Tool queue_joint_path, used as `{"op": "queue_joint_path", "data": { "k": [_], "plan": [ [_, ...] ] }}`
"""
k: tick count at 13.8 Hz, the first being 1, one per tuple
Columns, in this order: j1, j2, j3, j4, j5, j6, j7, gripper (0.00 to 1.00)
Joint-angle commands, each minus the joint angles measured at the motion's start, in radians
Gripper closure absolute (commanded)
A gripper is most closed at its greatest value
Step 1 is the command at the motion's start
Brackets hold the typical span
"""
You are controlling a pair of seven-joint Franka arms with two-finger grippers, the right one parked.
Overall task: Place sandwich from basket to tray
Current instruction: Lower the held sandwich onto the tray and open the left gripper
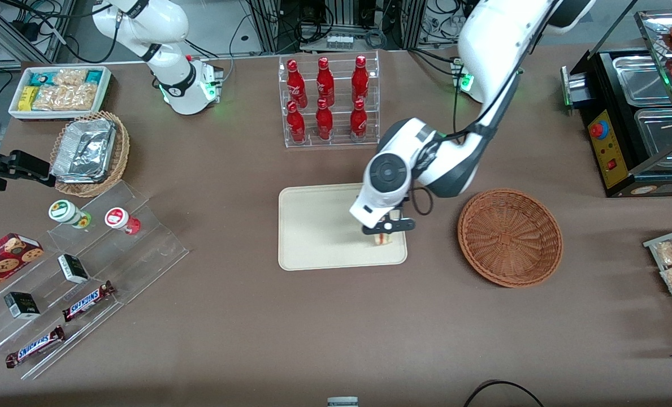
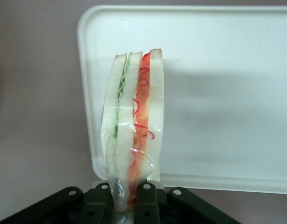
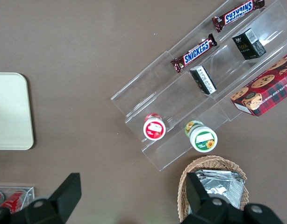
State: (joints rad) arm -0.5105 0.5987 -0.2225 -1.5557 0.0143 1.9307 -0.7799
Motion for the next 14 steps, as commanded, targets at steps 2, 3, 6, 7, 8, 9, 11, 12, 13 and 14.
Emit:
{"op": "queue_joint_path", "data": {
  "k": [2,3,6,7,8,9,11,12,13,14],
  "plan": [
    [-0.071,0.108,0.009,0.132,0.006,-0.032,-0.077,1.00],
    [-0.085,0.118,0.011,0.137,0.009,-0.030,-0.096,1.00],
    [-0.121,0.165,0.015,0.202,0.013,-0.029,-0.127,1.00],
    [-0.134,0.183,0.018,0.222,0.016,-0.029,-0.137,1.00],
    [-0.140,0.197,0.018,0.241,0.042,-0.021,-0.150,1.00],
    [-0.144,0.200,0.018,0.243,0.064,-0.003,-0.172,1.00],
    [-0.149,0.204,0.018,0.241,0.078,0.007,-0.183,1.00],
    [-0.149,0.205,0.018,0.243,0.078,0.010,-0.183,1.00],
    [-0.149,0.205,0.018,0.243,0.078,0.014,-0.183,1.00],
    [-0.149,0.207,0.018,0.241,0.079,0.016,-0.183,1.00]
  ]
}}
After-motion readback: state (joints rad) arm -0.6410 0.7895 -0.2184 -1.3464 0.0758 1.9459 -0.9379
